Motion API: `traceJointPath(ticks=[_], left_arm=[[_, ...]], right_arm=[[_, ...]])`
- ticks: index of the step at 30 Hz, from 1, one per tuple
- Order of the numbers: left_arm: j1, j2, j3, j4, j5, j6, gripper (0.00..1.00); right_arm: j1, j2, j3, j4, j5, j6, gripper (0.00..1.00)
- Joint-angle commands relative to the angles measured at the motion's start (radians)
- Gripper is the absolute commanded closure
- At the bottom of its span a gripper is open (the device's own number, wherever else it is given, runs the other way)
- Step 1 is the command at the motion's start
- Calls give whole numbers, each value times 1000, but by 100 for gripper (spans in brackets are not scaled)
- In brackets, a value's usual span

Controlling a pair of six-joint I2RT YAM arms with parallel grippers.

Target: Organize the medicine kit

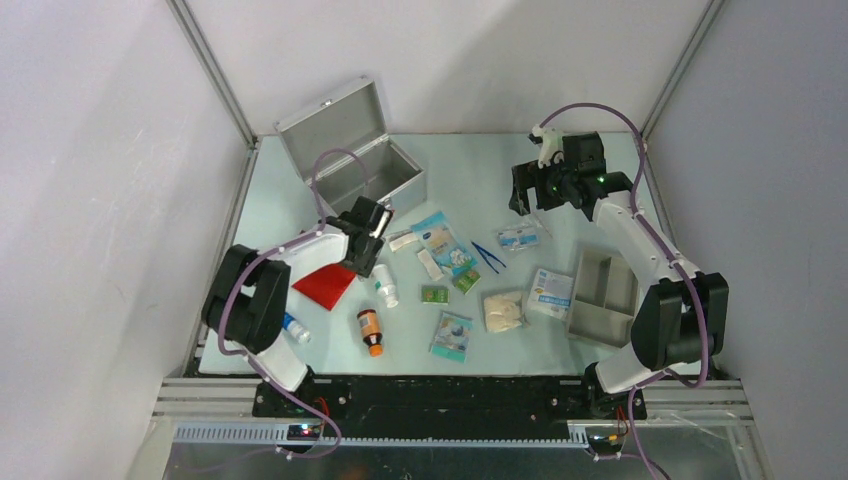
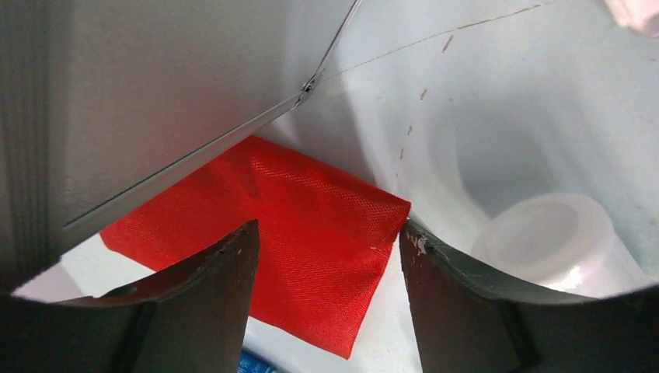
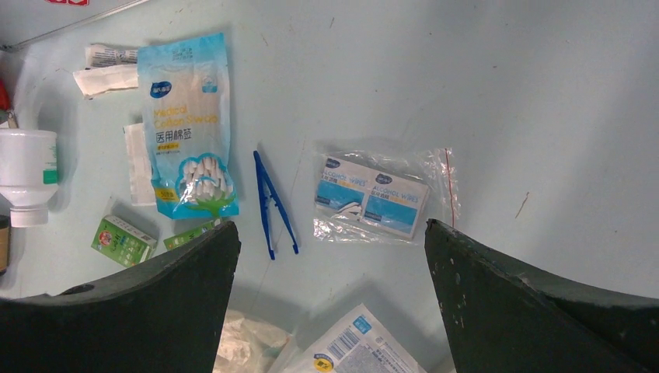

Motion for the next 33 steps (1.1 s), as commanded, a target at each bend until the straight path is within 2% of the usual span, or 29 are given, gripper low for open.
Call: traceJointPath(ticks=[1, 3, 5, 6, 8, 12, 20, 22, 25, 29, 33], left_arm=[[-34, 15, 32, 53, -71, -55, 30], [-54, 18, 31, 62, -83, -53, 33], [-65, 27, 29, 68, -97, -54, 42], [-67, 37, 27, 68, -103, -55, 53], [-67, 54, 25, 66, -118, -64, 67], [-66, 94, 39, 62, -138, -83, 80], [-67, 144, 101, 45, -128, -75, 72], [-65, 145, 100, 45, -118, -64, 74], [-45, 126, 88, 33, -73, -30, 88], [-13, 65, 42, 3, -25, 16, 98], [-5, -49, -1, -12, 48, 70, 100]], right_arm=[[0, 2, 46, 5, 10, 2, 7], [-2, 6, 46, 2, 8, 4, 7], [-2, 9, 46, 4, 6, 7, 7], [-2, 10, 47, 7, 5, 11, 7], [-3, 12, 47, 12, 4, 17, 7], [-4, 11, 53, 14, 2, 16, 7], [-14, -6, 49, 7, 6, 13, 7], [-14, -7, 48, 9, 1, 14, 7], [-11, -4, 47, 18, -8, 17, 7], [-8, -1, 53, 17, -14, 15, 8], [-5, 3, 58, 14, -18, 17, 8]])
